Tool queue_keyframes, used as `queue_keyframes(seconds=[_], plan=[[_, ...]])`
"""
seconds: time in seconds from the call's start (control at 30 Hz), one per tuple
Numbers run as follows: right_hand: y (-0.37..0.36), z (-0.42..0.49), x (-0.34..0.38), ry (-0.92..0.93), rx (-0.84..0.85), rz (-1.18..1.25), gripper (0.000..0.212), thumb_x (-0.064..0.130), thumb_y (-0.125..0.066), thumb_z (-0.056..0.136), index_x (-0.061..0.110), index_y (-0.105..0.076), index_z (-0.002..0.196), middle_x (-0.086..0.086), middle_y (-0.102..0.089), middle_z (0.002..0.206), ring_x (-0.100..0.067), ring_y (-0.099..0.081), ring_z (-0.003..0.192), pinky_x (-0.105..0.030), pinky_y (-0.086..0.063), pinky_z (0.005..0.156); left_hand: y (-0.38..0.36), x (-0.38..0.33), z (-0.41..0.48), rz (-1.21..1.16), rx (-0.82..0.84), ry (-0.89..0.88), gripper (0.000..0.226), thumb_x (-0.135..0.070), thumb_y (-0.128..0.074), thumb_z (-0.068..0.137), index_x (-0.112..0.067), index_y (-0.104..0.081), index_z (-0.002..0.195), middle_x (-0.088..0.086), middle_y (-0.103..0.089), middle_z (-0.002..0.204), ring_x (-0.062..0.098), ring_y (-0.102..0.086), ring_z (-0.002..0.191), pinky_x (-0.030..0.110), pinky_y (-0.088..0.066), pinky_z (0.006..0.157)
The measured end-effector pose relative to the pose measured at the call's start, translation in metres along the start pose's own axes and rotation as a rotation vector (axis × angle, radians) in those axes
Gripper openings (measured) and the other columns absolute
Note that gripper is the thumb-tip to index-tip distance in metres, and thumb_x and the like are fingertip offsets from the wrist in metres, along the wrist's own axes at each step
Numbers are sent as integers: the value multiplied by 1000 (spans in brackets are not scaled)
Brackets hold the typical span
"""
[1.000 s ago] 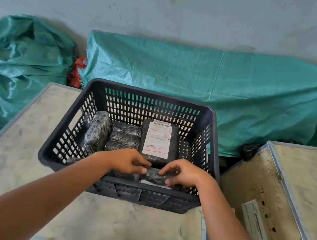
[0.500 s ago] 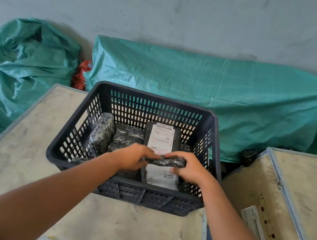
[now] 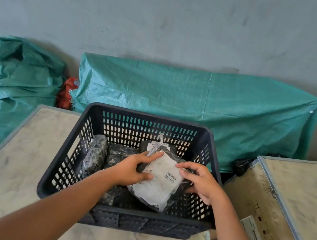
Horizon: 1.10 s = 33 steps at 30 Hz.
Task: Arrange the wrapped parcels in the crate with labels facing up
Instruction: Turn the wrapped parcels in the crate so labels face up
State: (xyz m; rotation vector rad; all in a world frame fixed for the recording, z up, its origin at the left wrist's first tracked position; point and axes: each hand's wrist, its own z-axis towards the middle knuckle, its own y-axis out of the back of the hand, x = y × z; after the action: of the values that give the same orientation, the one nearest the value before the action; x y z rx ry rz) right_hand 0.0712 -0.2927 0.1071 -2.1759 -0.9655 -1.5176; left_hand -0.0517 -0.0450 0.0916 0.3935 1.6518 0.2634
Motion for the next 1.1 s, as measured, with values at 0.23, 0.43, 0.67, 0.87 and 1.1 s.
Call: queue_keyframes(seconds=[0.23,0.43,0.67,0.87,1.1], plan=[[11,53,27,250,-80,-414,41,28,-77,92,53,-67,124,14,-52,144,-12,-45,138,-29,-43,108,20,6,52,-205,-95,104,78,-9,-71,91,-54,-39,147,-11,-48,143,6,-69,101,33,-62,80],[1,73,-1,162,-79,-440,84,32,-89,78,44,-46,148,7,-39,148,-8,-38,133,-30,-33,113,18,23,81,-243,-295,168,72,-9,-68,94,-44,-39,150,0,-40,155,10,-66,102,24,-60,76],[-10,90,-30,22,-4,-483,103,34,-90,76,47,-27,157,-2,-32,160,-22,-35,144,-45,-34,119,-8,54,77,189,-183,254,74,-47,-51,100,-50,-4,156,6,-11,167,34,-32,144,56,-37,112],[-12,98,-39,-16,99,-400,98,33,-81,86,57,-14,153,4,-28,164,-20,-34,142,-38,-33,113,3,65,68,6,-1,282,100,-58,-73,82,-74,6,142,-12,-15,165,17,-37,139,45,-34,114],[-16,91,-38,2,56,-334,94,27,-81,88,51,-21,157,3,-24,167,-20,-31,146,-44,-35,118,-4,53,65,40,-88,317,96,-45,-71,89,-64,2,150,-5,-19,165,24,-30,146,48,-28,118]])
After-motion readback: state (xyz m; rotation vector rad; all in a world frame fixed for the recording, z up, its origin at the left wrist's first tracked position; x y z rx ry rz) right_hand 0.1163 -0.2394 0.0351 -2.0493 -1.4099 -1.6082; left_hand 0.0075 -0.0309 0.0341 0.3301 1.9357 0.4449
